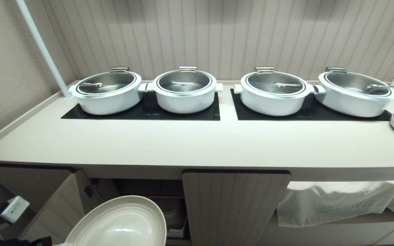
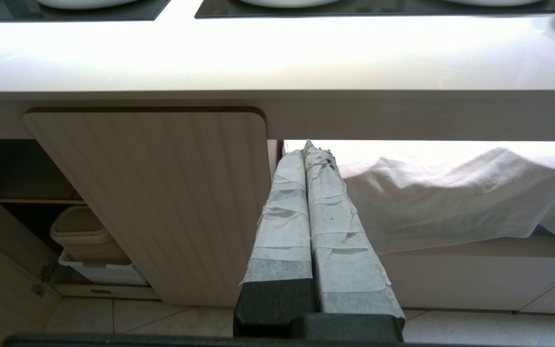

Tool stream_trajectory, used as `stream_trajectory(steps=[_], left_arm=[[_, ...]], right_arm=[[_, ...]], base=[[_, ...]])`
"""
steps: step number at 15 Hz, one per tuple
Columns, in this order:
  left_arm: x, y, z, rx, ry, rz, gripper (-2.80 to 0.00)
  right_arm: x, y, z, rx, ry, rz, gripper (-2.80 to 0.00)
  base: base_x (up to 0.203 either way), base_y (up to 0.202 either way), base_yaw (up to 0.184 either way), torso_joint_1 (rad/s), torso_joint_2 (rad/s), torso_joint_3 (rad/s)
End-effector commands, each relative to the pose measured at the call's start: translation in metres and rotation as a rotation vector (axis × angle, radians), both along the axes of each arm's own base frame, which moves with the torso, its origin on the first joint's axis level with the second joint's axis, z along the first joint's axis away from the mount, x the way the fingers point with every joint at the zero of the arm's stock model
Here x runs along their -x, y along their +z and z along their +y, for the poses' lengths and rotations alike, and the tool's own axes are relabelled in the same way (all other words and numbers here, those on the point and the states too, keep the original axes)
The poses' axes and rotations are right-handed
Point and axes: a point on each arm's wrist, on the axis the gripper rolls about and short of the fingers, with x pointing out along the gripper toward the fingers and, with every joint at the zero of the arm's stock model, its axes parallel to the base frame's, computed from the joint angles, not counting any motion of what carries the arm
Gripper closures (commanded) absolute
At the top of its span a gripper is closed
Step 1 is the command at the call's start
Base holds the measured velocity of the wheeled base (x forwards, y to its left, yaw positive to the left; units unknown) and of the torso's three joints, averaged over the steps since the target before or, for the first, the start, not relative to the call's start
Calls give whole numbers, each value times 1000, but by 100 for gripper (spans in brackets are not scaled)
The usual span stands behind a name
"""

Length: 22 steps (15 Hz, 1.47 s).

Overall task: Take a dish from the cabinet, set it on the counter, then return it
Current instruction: Place it on the table

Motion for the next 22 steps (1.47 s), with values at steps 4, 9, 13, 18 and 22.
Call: stream_trajectory(steps=[4, 9, 13, 18, 22], left_arm=[[0, 0, 0, 4, 1, 3, 0], [0, 0, 0, 3, 3, 1, 0], [-1, 1, 0, 4, 2, -1, 0], [-2, 0, 0, 4, 2, 3, 0], [-5, 3, 0, 3, 3, -4, 0]], right_arm=[[0, 0, 0, 0, 0, -1, 0], [0, 0, 0, 0, 0, -1, 0], [0, 0, 0, 2, -2, -1, 0], [0, 0, 0, 0, -2, -1, 0], [0, 0, 0, 0, 0, 2, 0]], base=[[0, 0, 0, 117, -230, -117], [0, 0, 0, 89, -174, -86], [0, 0, 0, 80, -151, -73], [0, 0, 0, 32, -65, -31], [0, 0, 0, 0, 0, 0]])
